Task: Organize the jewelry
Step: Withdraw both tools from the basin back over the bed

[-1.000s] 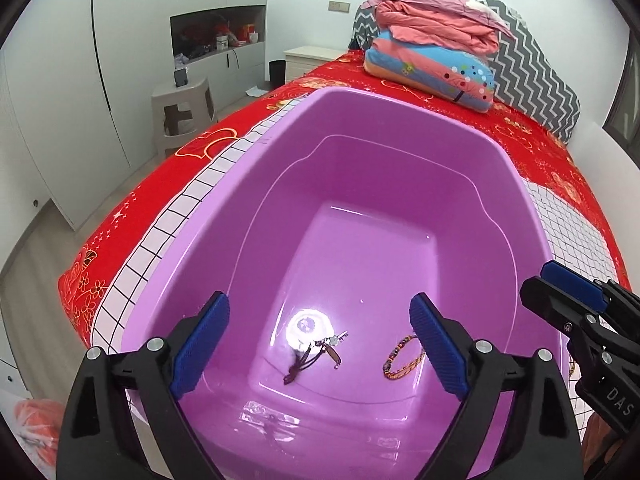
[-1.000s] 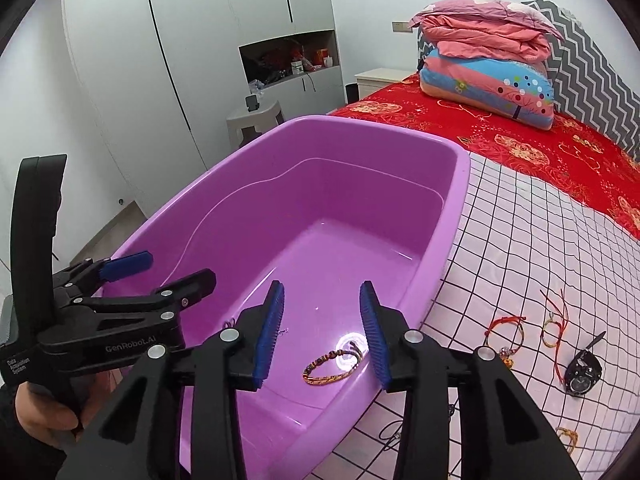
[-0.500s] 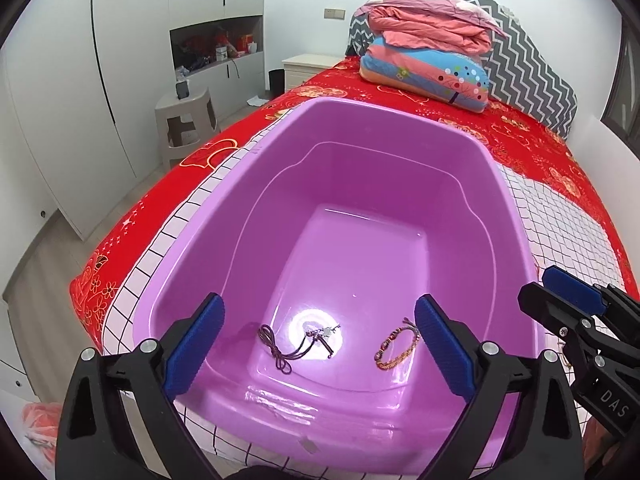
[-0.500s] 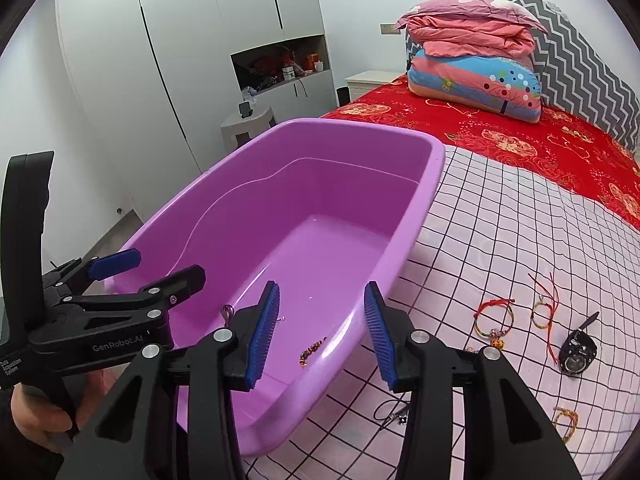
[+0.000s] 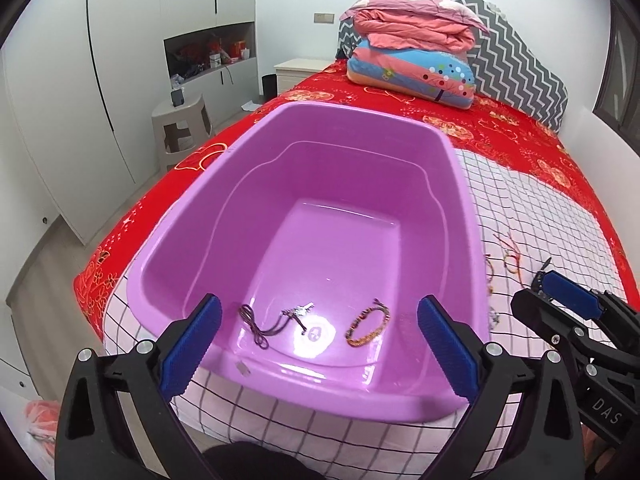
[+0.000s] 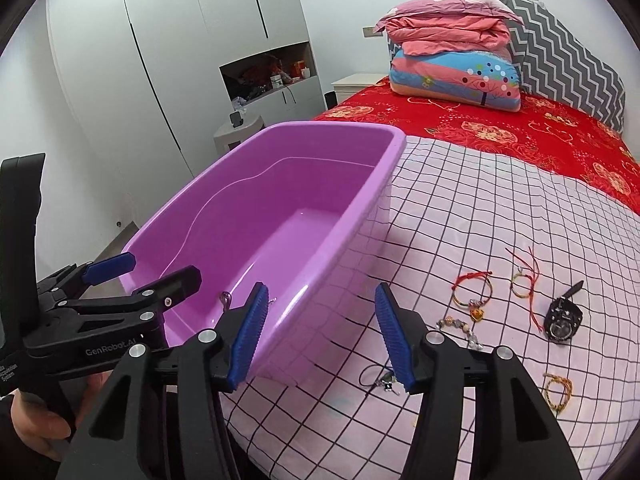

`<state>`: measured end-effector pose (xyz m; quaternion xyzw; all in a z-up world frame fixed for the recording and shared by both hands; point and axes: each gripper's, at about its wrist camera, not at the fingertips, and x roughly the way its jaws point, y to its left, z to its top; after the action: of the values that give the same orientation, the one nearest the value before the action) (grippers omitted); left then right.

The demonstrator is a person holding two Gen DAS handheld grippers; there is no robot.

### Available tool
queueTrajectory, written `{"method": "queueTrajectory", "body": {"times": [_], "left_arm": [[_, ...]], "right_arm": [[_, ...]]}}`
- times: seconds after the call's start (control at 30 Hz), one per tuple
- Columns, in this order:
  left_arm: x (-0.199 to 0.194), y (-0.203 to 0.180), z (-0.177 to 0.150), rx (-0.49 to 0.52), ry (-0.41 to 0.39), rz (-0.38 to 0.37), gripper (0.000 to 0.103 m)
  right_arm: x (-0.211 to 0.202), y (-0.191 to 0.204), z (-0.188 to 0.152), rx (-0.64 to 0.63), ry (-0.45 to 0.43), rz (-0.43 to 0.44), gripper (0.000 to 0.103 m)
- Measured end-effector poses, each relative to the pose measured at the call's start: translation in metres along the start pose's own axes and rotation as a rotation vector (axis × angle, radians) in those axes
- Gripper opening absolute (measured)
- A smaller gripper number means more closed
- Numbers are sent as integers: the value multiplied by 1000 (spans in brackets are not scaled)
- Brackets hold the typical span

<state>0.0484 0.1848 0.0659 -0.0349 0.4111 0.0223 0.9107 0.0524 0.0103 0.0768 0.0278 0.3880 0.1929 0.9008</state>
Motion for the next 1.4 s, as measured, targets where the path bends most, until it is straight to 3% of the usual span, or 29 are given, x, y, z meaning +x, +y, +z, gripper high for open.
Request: {"method": "queueTrajectory", "body": {"times": [0.27, 0.93, 1.4], "left_arm": [[-18, -27, -17, 8, -5, -34, 96], [-53, -96, -67, 105, -15, -128, 96], [-28, -153, -112, 184, 41, -174, 96]], "right_arm": [[-29, -30, -24, 56, -7, -30, 63], [-84, -118, -110, 202, -11, -162, 64], [-96, -163, -176, 250, 24, -241, 64]]}}
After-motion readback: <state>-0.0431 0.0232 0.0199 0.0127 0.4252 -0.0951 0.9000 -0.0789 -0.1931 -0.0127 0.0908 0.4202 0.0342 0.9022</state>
